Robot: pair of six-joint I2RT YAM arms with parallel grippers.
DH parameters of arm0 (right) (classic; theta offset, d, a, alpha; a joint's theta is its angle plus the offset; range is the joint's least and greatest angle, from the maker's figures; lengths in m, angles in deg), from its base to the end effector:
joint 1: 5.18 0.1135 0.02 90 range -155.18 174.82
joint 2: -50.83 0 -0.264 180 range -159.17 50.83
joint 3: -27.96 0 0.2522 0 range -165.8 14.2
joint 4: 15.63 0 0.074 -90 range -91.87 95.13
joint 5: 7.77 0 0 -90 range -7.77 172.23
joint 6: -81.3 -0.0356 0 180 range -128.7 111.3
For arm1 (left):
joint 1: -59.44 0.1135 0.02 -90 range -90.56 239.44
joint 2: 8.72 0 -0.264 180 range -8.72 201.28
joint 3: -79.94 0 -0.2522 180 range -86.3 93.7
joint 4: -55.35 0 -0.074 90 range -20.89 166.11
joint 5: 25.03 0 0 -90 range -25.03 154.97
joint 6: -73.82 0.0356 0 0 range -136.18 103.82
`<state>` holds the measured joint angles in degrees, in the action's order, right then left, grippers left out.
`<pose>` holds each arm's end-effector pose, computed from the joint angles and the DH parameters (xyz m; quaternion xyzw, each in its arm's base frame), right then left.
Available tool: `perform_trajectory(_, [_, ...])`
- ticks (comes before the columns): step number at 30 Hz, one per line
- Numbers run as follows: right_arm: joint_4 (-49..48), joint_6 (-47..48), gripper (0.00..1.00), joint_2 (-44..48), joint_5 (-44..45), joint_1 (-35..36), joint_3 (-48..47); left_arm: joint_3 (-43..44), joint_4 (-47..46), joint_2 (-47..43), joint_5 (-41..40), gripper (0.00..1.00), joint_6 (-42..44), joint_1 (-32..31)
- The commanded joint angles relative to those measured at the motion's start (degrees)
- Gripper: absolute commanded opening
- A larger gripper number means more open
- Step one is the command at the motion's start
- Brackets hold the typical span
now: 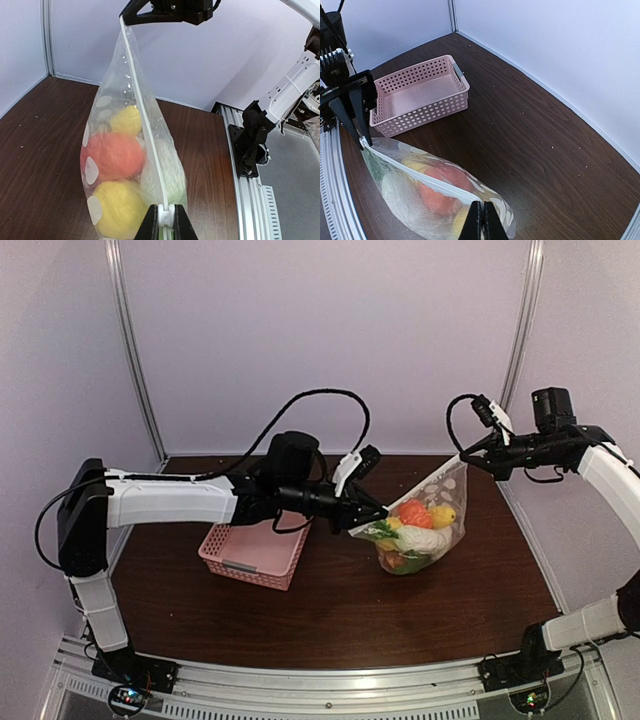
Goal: Place the food in the zip-top bag and seal the zipper
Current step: Zip the zipper of the food storage bag.
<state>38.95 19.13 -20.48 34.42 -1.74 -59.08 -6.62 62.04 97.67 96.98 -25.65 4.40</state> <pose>0.2524 0.0416 0.3705 -0.3907 0.7470 0.2739 0.4630 0.2357 -0.3701 0.2752 0.4507 0.6628 -0.4861 0.3481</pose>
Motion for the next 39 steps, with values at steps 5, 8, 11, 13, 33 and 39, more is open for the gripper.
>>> perform_trajectory(5, [-7.23,-1.35,0.0,0.36,3.43,-4.63,0.7,-3.98,4.35,-3.0,0.46,0.01,0.95,0.3])
perform_trajectory(8, [-7.89,-1.69,0.0,0.08,3.36,-5.38,0.94,-4.88,4.35,-3.41,0.09,0.01,1.0,0.29])
perform_trajectory(11, [-8.08,-1.73,0.0,-0.34,3.16,-5.7,0.96,-5.52,4.35,-3.62,-0.09,0.01,0.93,0.29])
perform_trajectory(13, [-8.35,-1.89,0.0,-0.44,3.16,-5.81,1.06,-5.75,4.35,-3.73,-0.08,0.01,0.95,0.36])
perform_trajectory(33, [-7.48,-0.63,0.0,-0.24,-0.54,-5.9,3.66,-5.62,3.02,-2.99,-0.88,0.19,0.73,0.51])
perform_trajectory(39, [-5.17,-2.09,0.35,-2.15,-3.45,-5.9,1.17,0.18,-0.37,1.7,2.02,0.05,0.09,0.73])
